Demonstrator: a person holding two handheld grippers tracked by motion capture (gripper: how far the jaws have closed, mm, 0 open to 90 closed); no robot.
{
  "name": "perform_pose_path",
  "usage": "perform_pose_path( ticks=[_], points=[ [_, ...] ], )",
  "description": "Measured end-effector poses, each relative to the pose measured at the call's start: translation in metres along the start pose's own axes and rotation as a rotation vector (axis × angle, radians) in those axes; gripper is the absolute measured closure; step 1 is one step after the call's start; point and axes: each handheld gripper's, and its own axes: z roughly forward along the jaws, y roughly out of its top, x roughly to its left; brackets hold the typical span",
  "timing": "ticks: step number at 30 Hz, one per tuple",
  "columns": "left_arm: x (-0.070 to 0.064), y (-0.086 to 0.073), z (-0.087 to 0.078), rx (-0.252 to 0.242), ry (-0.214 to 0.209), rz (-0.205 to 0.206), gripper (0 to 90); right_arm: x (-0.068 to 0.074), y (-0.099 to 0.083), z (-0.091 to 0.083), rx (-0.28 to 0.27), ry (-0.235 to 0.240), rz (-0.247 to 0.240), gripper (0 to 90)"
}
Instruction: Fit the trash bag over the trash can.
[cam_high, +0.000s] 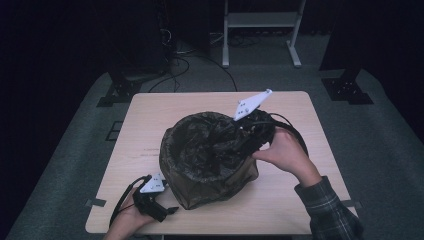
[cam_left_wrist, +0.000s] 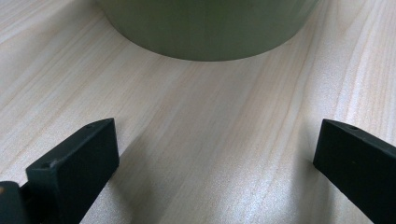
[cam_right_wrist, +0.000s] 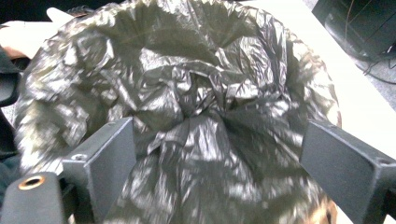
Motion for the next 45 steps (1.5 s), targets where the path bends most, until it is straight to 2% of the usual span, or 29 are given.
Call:
perform_pose_path(
  ticks=[7,11,17,19,20,24,25,30,45],
  points=[
    [0.0,0.0,0.0,0.0,0.0,0.0,0.0,0.006,-0.023,-0.017,-0.025,-0.013,0.012,9.9],
    [0.0,0.0,0.0,0.0,0.0,0.0,0.0,0.01,-0.034,-0.019,-0.028,-0.016,0.017,9.9],
    [0.0,0.0,0.0,0.0,0.0,0.0,0.0,0.013,-0.065,-0.021,-0.053,-0.011,0.062,9.9],
    [0.0,0.0,0.0,0.001,-0.001,0.0,0.0,0.014,-0.068,-0.02,-0.055,-0.009,0.068,9.9],
    [0.0,0.0,0.0,0.001,-0.001,0.0,0.0,0.015,-0.078,-0.019,-0.058,-0.007,0.083,9.9],
    [0.0,0.0,0.0,0.001,-0.001,0.0,0.0,0.017,-0.091,-0.015,-0.064,-0.003,0.101,9.9],
    [0.0,0.0,0.0,0.001,-0.001,0.0,0.0,0.019,-0.099,-0.013,-0.069,-0.014,0.114,9.9],
    [0.0,0.0,0.0,0.001,-0.001,0.0,0.0,0.024,-0.118,-0.005,-0.069,-0.024,0.136,9.9],
    [0.0,0.0,0.0,0.002,0.0,0.0,0.0,0.036,-0.162,0.017,-0.048,-0.04,0.156,9.9]
  ],
)
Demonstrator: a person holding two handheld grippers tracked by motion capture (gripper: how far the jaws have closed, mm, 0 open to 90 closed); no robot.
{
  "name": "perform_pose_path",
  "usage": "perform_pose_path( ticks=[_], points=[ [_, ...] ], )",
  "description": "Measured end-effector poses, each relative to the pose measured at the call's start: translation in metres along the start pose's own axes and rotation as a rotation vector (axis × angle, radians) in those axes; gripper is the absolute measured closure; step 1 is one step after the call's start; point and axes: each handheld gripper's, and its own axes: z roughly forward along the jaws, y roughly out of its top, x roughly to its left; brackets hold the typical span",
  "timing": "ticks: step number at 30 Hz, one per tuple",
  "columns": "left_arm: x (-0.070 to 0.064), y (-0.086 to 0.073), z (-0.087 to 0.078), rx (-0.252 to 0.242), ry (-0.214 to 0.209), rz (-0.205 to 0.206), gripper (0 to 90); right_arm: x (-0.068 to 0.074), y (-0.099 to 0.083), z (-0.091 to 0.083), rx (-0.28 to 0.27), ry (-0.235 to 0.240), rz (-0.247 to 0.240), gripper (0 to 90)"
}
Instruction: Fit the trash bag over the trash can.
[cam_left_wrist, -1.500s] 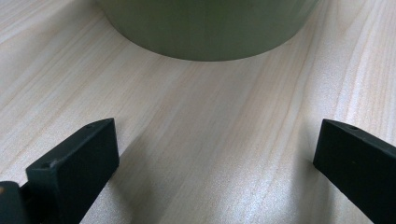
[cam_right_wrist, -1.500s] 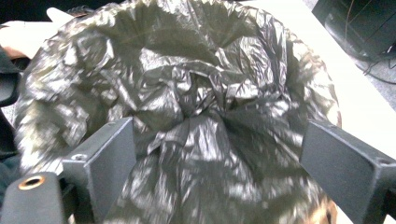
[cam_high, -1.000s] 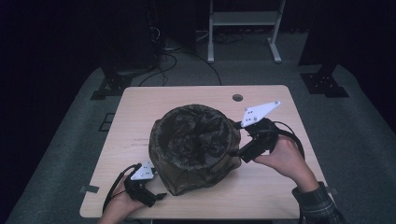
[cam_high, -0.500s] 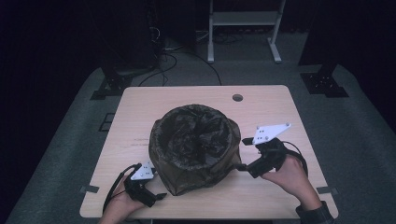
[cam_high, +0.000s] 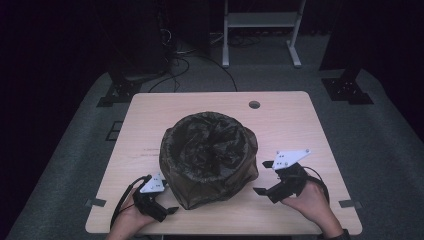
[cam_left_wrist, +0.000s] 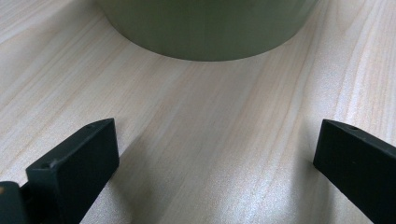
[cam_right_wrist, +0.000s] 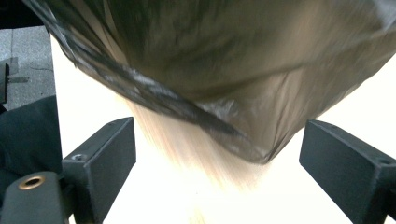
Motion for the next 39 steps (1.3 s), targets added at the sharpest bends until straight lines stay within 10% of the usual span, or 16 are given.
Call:
perform_pose_path(
  ticks=[24,39],
  points=[
    [0.0,0.0,0.0,0.0,0.0,0.0,0.0,0.01,-0.066,0.046,0.084,-0.114,0.02,9.9],
    [0.0,0.0,0.0,0.0,0.0,0.0,0.0,0.015,-0.064,0.064,0.052,-0.044,0.041,9.6]
  ],
)
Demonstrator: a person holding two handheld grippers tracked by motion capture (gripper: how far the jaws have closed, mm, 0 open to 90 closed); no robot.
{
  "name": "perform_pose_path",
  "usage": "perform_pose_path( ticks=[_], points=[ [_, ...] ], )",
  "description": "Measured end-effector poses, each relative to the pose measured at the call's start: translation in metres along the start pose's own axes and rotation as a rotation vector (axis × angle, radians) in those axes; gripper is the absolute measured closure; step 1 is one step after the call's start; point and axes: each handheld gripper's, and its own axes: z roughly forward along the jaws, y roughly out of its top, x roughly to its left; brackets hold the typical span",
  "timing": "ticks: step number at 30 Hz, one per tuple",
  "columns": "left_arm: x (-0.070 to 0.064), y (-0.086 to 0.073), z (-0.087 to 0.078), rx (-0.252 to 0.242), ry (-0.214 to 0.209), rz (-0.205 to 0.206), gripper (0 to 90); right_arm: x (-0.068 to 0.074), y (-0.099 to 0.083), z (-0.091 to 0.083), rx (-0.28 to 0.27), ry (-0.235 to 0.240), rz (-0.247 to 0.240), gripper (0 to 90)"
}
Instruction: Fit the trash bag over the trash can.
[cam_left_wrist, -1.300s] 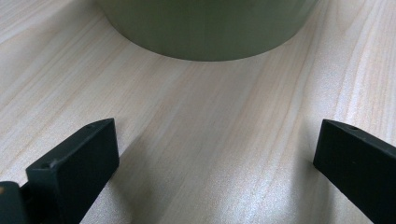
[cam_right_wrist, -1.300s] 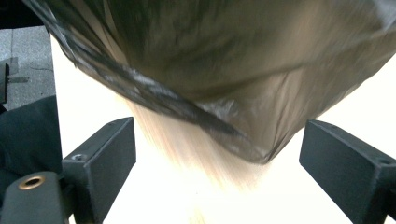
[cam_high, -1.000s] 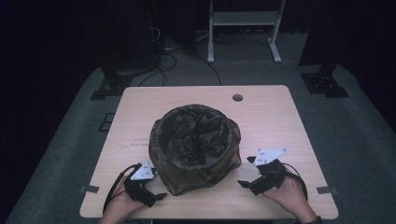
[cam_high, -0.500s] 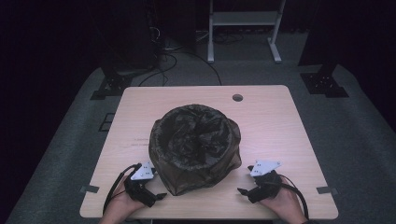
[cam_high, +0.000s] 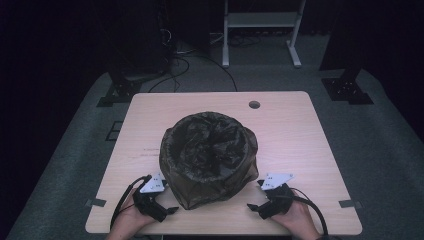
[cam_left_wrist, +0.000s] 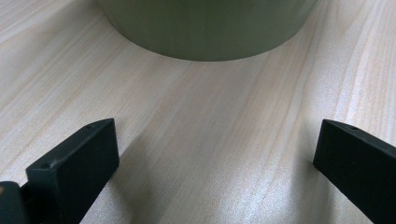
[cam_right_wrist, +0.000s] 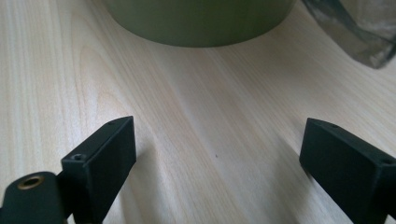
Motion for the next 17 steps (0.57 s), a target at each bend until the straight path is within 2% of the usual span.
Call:
perform_pose_path(
  ticks=[17],
  points=[
    [0.0,0.0,0.0,0.0,0.0,0.0,0.0,-0.0002,0.0025,0.0027,-0.001,0.002,-0.004,9.7]
  ],
)
